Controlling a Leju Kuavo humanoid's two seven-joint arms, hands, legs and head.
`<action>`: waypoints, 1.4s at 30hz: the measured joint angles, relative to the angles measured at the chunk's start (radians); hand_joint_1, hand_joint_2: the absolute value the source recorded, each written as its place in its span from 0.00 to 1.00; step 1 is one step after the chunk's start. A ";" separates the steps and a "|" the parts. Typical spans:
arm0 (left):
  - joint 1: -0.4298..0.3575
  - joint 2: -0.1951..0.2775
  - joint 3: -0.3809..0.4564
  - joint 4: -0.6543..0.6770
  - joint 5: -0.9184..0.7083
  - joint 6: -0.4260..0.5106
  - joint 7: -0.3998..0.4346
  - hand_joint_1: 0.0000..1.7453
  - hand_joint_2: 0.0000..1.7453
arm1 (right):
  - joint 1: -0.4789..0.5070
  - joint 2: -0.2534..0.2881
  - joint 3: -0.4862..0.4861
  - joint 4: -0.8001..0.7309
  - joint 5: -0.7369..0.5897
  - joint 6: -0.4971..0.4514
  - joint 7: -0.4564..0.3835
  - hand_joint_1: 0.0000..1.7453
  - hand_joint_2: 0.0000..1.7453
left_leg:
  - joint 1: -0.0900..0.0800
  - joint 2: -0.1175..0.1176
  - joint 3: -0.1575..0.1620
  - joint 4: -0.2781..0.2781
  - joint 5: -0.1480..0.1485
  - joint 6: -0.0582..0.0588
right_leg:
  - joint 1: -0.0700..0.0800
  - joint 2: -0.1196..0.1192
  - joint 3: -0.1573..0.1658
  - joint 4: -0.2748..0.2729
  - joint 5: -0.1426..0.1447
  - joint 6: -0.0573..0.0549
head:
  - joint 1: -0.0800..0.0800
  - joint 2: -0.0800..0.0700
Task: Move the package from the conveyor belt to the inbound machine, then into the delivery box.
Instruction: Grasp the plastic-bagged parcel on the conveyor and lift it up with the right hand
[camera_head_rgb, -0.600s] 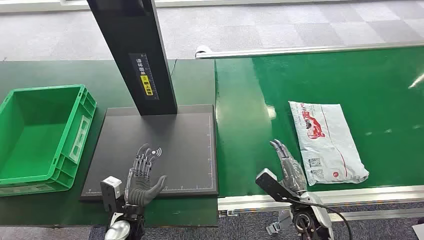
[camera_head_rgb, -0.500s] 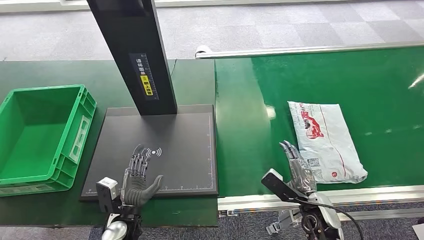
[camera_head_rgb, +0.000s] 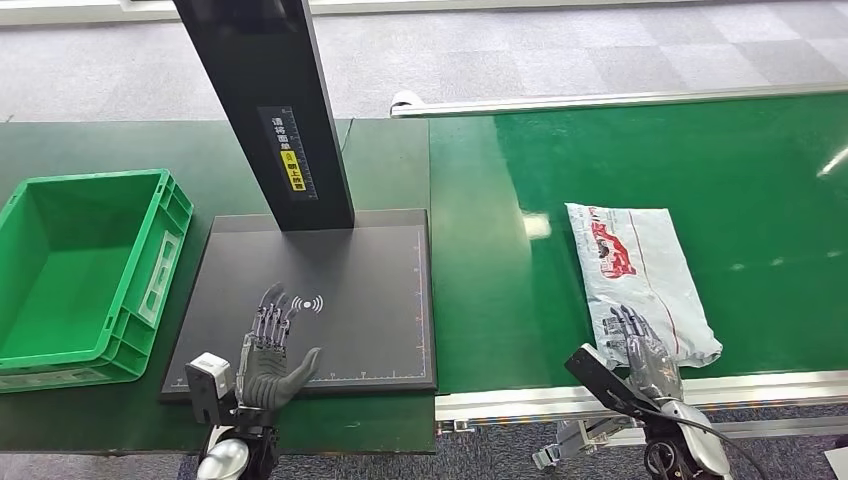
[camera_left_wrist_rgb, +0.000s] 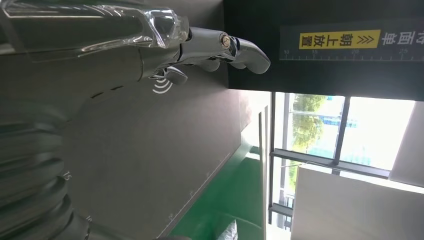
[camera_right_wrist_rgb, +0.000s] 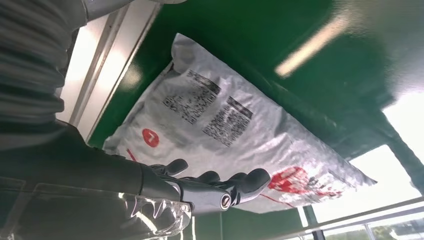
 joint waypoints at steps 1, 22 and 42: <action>-0.006 0.000 -0.002 0.004 0.002 0.000 0.000 0.00 1.00 | -0.004 -0.001 -0.007 0.017 0.000 0.001 -0.003 0.00 1.00 | 0.000 0.000 0.000 0.000 0.000 0.000 | 0.000 0.000 0.000 0.000 0.000 0.000 | 0.000 0.000; -0.031 0.002 -0.025 0.034 0.030 0.016 0.004 0.00 1.00 | -0.124 -0.028 -0.022 0.185 0.196 -0.072 0.069 0.00 1.00 | 0.000 0.000 0.000 0.000 0.000 0.000 | 0.000 0.000 0.000 0.000 0.000 0.000 | 0.000 0.000; -0.029 0.002 -0.023 0.033 0.027 0.023 0.007 0.00 1.00 | -0.081 -0.056 -0.020 -0.061 0.209 -0.055 0.091 0.00 1.00 | 0.000 0.000 0.000 0.000 0.000 0.000 | 0.000 0.000 0.000 0.000 0.000 0.000 | 0.000 0.000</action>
